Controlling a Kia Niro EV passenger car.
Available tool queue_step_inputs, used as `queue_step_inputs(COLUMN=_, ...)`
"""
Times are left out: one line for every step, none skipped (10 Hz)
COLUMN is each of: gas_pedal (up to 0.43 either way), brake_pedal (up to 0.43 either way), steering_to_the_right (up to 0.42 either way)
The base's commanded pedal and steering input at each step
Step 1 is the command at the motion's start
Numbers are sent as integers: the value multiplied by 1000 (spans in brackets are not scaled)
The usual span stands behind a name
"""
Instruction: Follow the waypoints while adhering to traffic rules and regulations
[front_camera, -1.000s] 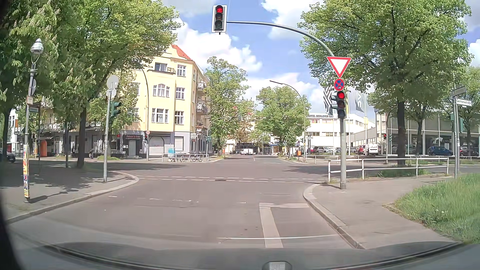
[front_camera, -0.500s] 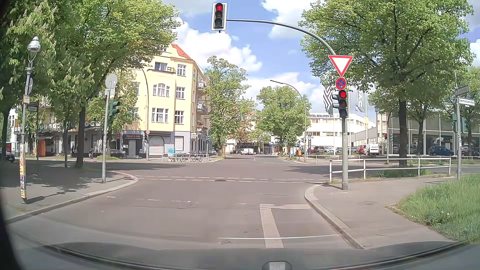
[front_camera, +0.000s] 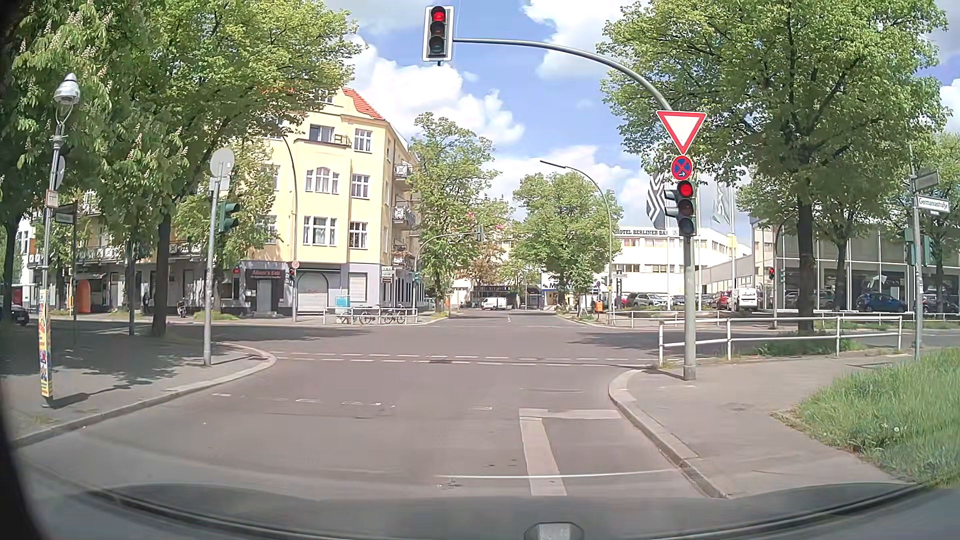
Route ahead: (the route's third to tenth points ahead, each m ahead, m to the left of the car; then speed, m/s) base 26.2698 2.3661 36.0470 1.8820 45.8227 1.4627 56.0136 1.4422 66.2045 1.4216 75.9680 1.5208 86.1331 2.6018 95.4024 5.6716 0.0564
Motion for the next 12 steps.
queue_step_inputs(gas_pedal=0, brake_pedal=305, steering_to_the_right=-4)
queue_step_inputs(gas_pedal=0, brake_pedal=305, steering_to_the_right=-4)
queue_step_inputs(gas_pedal=0, brake_pedal=311, steering_to_the_right=-4)
queue_step_inputs(gas_pedal=0, brake_pedal=311, steering_to_the_right=-4)
queue_step_inputs(gas_pedal=0, brake_pedal=311, steering_to_the_right=-4)
queue_step_inputs(gas_pedal=0, brake_pedal=311, steering_to_the_right=-4)
queue_step_inputs(gas_pedal=0, brake_pedal=317, steering_to_the_right=-4)
queue_step_inputs(gas_pedal=0, brake_pedal=311, steering_to_the_right=-4)
queue_step_inputs(gas_pedal=0, brake_pedal=317, steering_to_the_right=-4)
queue_step_inputs(gas_pedal=0, brake_pedal=317, steering_to_the_right=-4)
queue_step_inputs(gas_pedal=0, brake_pedal=317, steering_to_the_right=-4)
queue_step_inputs(gas_pedal=0, brake_pedal=317, steering_to_the_right=-4)
